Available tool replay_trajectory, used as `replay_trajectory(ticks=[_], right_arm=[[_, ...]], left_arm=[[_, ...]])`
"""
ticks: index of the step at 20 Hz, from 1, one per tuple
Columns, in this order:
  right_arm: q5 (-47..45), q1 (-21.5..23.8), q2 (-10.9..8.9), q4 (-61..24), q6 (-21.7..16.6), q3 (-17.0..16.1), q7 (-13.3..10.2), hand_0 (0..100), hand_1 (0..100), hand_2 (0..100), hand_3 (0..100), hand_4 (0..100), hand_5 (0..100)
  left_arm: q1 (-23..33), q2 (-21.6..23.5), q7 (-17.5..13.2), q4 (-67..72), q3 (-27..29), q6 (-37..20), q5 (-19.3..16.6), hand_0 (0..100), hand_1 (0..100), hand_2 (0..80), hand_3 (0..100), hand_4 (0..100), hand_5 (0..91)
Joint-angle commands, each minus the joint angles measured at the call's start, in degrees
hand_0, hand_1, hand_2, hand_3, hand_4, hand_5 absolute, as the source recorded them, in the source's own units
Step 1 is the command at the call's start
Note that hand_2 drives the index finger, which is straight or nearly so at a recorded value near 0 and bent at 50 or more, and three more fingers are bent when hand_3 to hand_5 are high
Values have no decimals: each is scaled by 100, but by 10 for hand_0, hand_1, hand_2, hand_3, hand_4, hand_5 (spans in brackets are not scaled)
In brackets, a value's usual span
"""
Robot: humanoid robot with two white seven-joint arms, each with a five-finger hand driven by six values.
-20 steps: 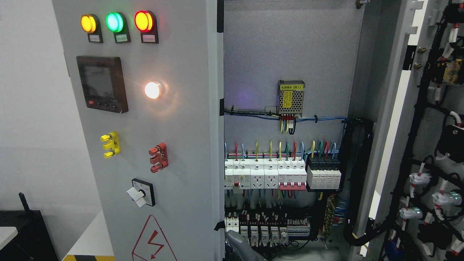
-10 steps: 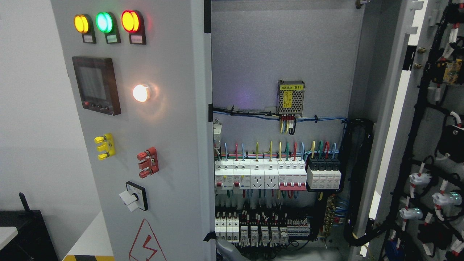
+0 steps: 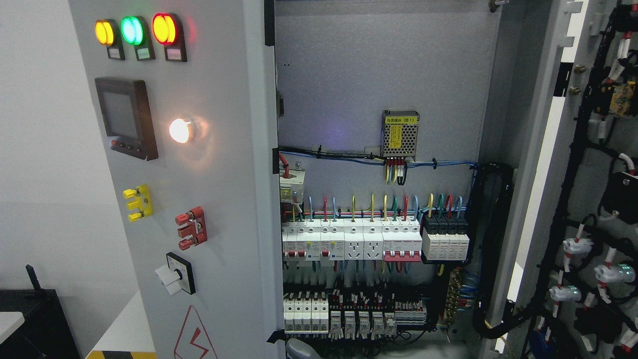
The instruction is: Open door with both hands
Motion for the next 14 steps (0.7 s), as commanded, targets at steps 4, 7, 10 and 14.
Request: replay_trajectory(ticks=[4,7,10,14], right_arm=[[-251,35,10,-94,-1,100,176,106,0,0,0,0,0],[-347,35,10,-112,-1,162,185,106,0,0,0,0,0],[-347,27,18,-130,-1,232,185,106,0,0,0,0,0],[-347,27,18,-130,-1,364,185,107,0,0,0,0,0]], left_arm=[[0,0,6,1,79,-1,-53,0,0,0,0,31,0],[0,0,-2,1,79,-1,-62,0,0,0,0,30,0],[0,0,-2,1,79,-1,-62,0,0,0,0,30,0],[0,0,-2,1,79,-1,-53,0,0,0,0,31,0]])
